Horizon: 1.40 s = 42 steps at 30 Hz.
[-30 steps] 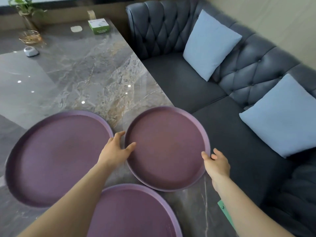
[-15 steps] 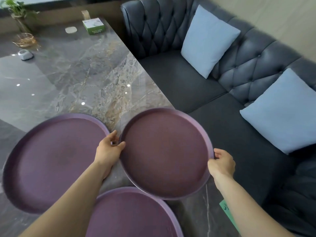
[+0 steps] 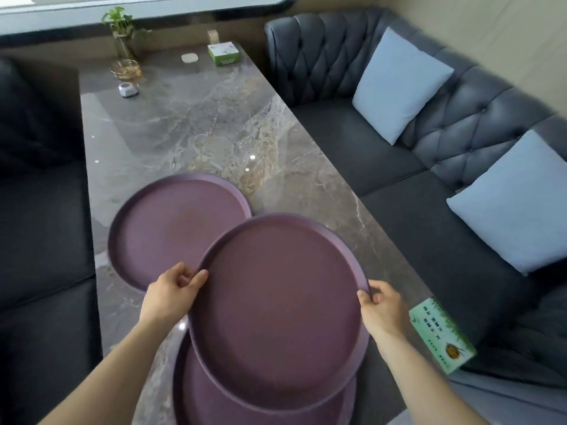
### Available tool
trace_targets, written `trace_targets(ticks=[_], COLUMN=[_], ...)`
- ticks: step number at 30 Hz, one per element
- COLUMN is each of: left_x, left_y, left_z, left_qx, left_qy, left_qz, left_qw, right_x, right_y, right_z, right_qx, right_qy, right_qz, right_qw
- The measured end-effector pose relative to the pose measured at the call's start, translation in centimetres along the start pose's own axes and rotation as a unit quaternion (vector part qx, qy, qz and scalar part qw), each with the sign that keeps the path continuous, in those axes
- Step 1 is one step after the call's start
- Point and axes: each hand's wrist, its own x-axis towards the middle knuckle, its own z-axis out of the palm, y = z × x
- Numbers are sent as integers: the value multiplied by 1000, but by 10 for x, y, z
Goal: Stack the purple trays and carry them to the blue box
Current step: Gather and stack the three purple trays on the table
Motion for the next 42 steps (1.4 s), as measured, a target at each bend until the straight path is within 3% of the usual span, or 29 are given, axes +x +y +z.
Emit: trace_targets(ticks=[9,22,27,31,39,42], left_x=[-61,-78,-76,-70,-35,-14], left_y=[-98,-126,-122,-115,-82,-74], left_z=[-15,4,-3,-17,-57,-59], left_qx=[153,211,239,164,-58,-109], left_qy=[-120,-81,-113,-117,-2,24], left_qz=[-9,-10,3,-14,-15,-42], left_qw=[981,974,964,979,998,993], right_x=[-68,-92,-95,-93,-78,-70], right_y=[44,45,35,11,-81,-122], right_z=[25,29,27,27,51,76], right_qx=[-122,-228,-308,-292,-172,-107], right_qy=[1,-21,-45,-58,-163,-210], right_qz=[-45,-72,-100,-118,-190,-169], right_qw=[991,971,945,947,953,957])
